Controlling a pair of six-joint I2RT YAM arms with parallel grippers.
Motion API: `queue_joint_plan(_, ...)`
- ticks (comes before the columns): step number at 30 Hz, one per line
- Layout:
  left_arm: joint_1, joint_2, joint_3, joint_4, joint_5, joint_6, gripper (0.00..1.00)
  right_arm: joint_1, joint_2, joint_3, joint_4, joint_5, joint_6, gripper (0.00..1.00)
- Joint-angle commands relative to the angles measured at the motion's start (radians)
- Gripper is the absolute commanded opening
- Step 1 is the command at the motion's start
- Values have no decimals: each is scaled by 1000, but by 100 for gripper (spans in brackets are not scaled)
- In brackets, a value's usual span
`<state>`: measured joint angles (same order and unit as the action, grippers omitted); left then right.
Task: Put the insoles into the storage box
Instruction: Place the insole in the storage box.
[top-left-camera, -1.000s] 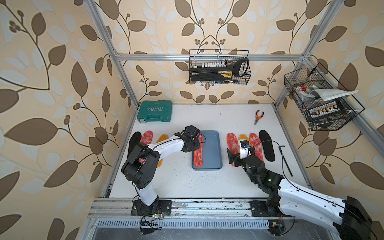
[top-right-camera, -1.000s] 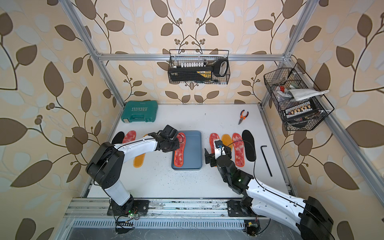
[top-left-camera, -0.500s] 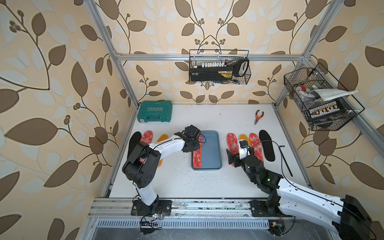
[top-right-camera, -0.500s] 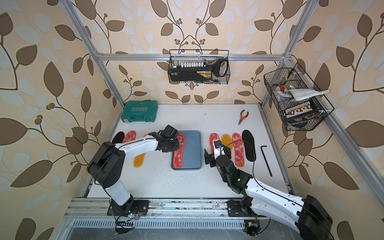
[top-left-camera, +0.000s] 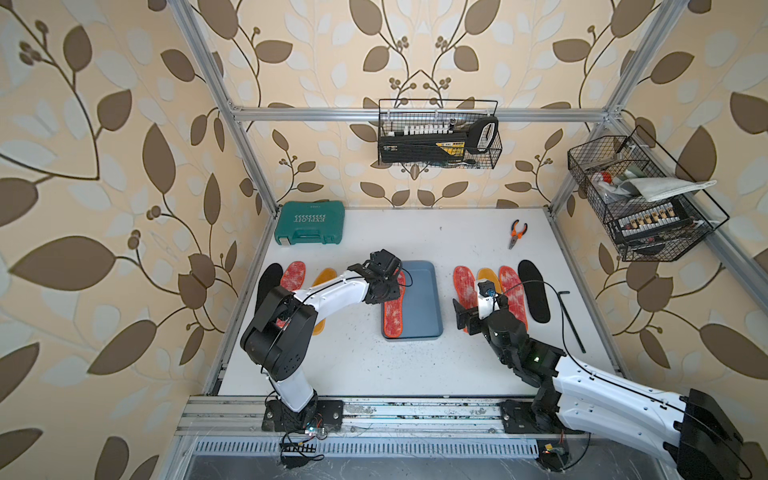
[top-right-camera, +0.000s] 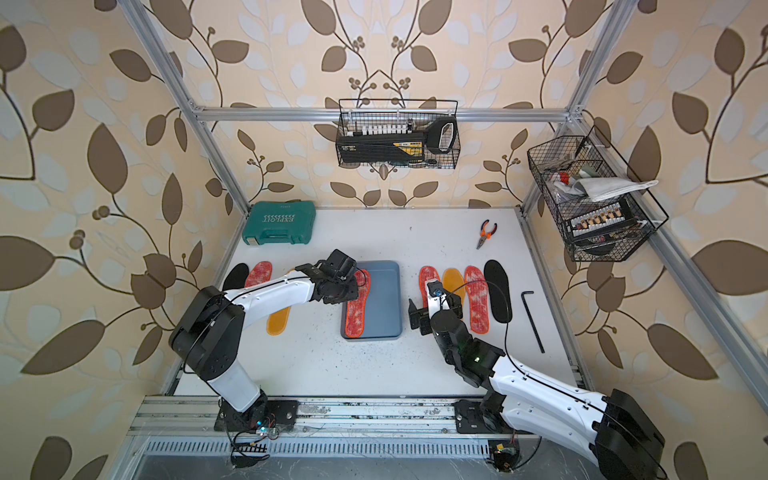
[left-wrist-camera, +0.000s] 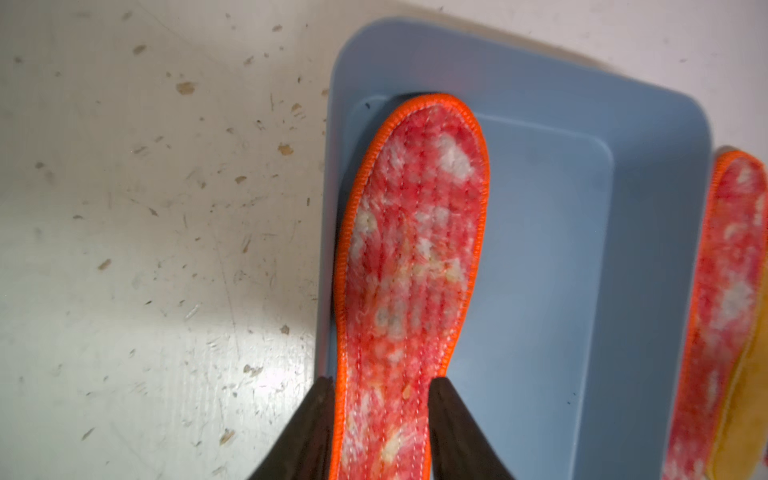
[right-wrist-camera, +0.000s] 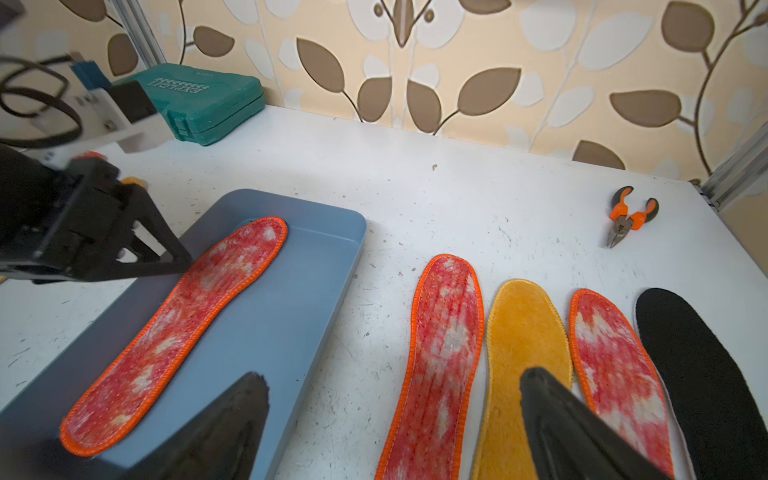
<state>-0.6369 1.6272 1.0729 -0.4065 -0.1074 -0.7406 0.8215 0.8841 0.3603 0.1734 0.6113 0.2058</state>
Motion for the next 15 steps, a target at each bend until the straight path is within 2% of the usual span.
queue_joint_plan(1, -10, -169, -28, 30, -59, 96, 55, -59, -1, 36, -68, -10, 43, 99)
queue_joint_plan(3, -6, -242, -68, 55, -79, 172, 69, -177, 34, 74, -135, -175, 100, 99)
queue_joint_plan(5, 7, -278, -92, 46, -85, 231, 69, -314, 99, 140, -222, -341, 171, 97)
queue_joint_plan(7, 14, -307, -132, 53, -92, 289, 70, -414, 185, 219, -301, -484, 191, 88)
queue_joint_plan(9, 35, -339, -193, 92, -45, 350, 70, -454, 287, 303, -378, -545, 188, 77)
queue_joint_plan(13, 101, -410, -342, 239, 240, 458, 70, -458, 444, 418, -441, -599, 180, 58)
queue_joint_plan(15, 106, -452, -407, 289, 288, 510, 70, -461, 511, 448, -439, -613, 184, 51)
